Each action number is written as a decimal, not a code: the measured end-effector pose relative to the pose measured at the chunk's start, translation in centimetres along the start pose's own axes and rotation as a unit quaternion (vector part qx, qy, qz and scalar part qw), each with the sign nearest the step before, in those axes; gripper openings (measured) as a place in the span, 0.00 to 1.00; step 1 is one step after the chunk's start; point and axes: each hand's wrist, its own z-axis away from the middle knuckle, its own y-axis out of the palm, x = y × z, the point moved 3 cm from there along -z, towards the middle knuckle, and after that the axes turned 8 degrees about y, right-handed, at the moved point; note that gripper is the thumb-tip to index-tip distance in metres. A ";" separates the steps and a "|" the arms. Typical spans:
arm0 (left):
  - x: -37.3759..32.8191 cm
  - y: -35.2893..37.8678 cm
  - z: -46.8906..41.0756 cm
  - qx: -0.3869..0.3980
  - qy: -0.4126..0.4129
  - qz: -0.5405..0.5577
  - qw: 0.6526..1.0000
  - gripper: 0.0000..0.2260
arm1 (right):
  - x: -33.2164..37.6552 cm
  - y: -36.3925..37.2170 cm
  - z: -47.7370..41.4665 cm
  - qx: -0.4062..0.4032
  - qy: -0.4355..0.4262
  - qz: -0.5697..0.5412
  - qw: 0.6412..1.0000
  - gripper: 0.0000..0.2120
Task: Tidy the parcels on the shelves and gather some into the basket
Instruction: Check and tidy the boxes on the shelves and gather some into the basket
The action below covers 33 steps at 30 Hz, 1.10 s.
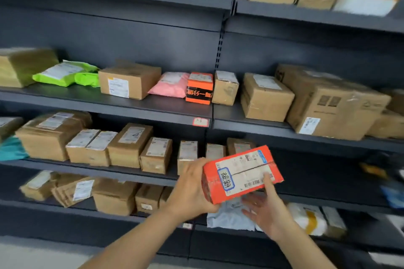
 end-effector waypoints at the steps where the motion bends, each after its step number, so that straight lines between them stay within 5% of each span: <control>1: -0.7 1.1 0.1 0.007 0.006 0.021 1.000 0.39 | -0.6 -0.1 1.2 0.001 -0.005 -0.016 1.000 0.27; 4: -3.2 4.7 0.7 0.031 0.012 0.073 0.997 0.40 | -2.0 -2.4 3.6 -0.033 -0.025 -0.063 0.997 0.18; 7: -5.4 8.5 1.5 0.154 0.002 0.151 0.976 0.43 | -3.1 -7.0 6.5 -0.088 -0.064 -0.068 0.992 0.19; 9: -7.2 11.0 2.1 0.223 0.007 0.200 0.954 0.35 | -4.1 -10.4 9.2 -0.136 -0.083 -0.039 0.987 0.20; 12: -10.8 14.6 2.4 0.243 -0.037 0.286 0.926 0.25 | -6.7 -15.2 13.7 -0.175 -0.090 0.007 0.980 0.33; 14: -14.0 17.0 2.7 0.275 -0.060 0.332 0.900 0.32 | -8.5 -17.8 17.4 -0.181 -0.075 0.063 0.979 0.37; 17: -20.0 20.4 3.8 0.362 -0.009 0.335 0.870 0.47 | -11.3 -22.2 23.6 -0.207 -0.054 0.097 0.972 0.37; 20: -26.7 23.6 6.3 0.452 0.079 0.308 0.834 0.51 | -14.8 -27.4 29.5 -0.244 -0.021 0.114 0.963 0.45; 25: -36.1 29.9 13.1 0.591 0.151 0.217 0.762 0.49 | -21.2 -35.1 39.7 -0.259 0.023 0.089 0.961 0.49; 28: -41.6 32.8 18.1 0.630 0.162 0.227 0.725 0.38 | -25.3 -38.8 44.9 -0.269 0.048 0.085 0.958 0.47; 33: -47.4 37.3 25.4 0.643 0.127 0.253 0.712 0.38 | -32.2 -44.4 51.7 -0.352 0.054 0.034 0.934 0.36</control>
